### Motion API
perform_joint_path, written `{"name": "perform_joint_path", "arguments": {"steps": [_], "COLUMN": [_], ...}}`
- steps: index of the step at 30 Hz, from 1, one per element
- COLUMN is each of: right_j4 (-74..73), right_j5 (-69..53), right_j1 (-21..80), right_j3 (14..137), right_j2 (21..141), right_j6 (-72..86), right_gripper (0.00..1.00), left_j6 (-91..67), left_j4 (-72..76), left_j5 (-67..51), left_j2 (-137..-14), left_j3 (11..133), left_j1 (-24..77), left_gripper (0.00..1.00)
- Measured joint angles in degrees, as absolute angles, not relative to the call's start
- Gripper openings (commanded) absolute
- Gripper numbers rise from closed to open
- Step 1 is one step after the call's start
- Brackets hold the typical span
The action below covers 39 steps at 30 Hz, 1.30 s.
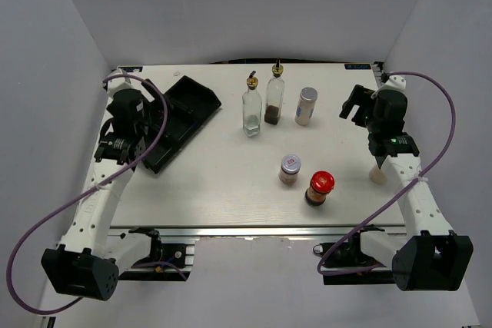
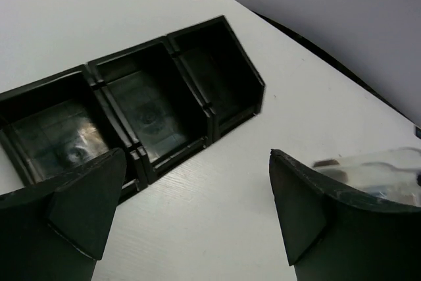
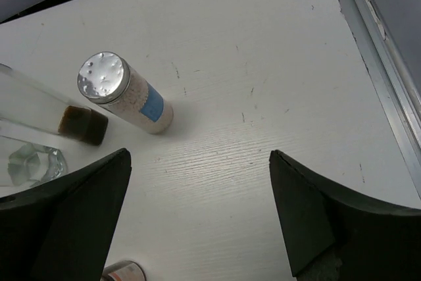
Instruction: Organize the condiment bottles
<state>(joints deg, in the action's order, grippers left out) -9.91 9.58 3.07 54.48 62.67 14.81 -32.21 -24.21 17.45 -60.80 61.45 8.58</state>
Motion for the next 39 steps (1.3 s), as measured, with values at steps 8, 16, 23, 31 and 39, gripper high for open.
{"name": "perform_joint_path", "arguments": {"steps": [8, 16, 23, 31, 39], "right_j4": [-8.80, -8.93, -9.19, -9.02, -8.99], "right_j5": [5.08, 4.69, 4.21, 3.01, 3.51], "right_j1": [3.07, 3.07, 3.07, 3.07, 3.07], "right_j3": [54.46, 54.46, 54.48, 54.48, 54.48], "right_j2": [62.67, 63.48, 64.93, 64.99, 64.99], "right_j6": [14.35, 12.60, 11.09, 10.04, 9.26], "right_gripper": [0.89, 0.89, 0.89, 0.89, 0.89], "left_j6": [-25.87, -9.34, 0.95, 4.12, 4.45], "left_j4": [-14.96, -11.64, -8.47, -2.90, 1.98], "left_j5": [4.95, -4.40, -12.47, -16.36, -18.92], "left_j2": [-64.99, -74.17, -71.53, -80.88, -92.40], "left_j3": [61.98, 64.53, 60.34, 62.13, 66.54], "left_j1": [14.44, 21.80, 22.17, 24.69, 26.22], "left_gripper": [0.98, 0.98, 0.98, 0.98, 0.98]}}
